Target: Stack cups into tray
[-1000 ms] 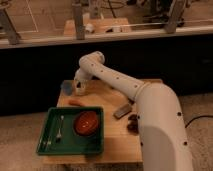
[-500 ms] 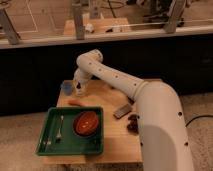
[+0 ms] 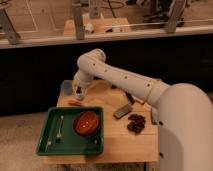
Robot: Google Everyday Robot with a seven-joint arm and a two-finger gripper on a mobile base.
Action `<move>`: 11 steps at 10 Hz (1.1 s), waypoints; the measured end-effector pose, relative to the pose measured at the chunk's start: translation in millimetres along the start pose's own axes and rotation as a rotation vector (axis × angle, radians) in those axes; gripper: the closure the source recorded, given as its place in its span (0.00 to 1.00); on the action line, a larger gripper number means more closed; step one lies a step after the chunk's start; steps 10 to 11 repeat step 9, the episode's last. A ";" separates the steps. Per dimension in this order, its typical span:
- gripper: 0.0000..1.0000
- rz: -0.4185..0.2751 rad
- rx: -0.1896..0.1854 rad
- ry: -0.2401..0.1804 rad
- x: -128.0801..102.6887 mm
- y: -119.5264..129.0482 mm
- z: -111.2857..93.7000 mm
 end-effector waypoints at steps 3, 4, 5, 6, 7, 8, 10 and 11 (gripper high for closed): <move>1.00 -0.112 0.012 -0.033 -31.3 -13.8 -18.9; 1.00 -0.111 0.010 -0.031 -30.2 -12.5 -19.0; 1.00 -0.111 0.011 -0.030 -30.1 -12.5 -19.3; 1.00 -0.125 0.009 -0.032 -31.1 -13.8 -19.1; 1.00 -0.175 0.014 -0.038 -37.7 -21.1 -17.9; 1.00 -0.233 0.018 -0.048 -49.3 -30.5 -12.9; 1.00 -0.283 0.023 -0.058 -62.5 -39.6 -6.9; 1.00 -0.283 0.023 -0.058 -62.5 -39.6 -6.9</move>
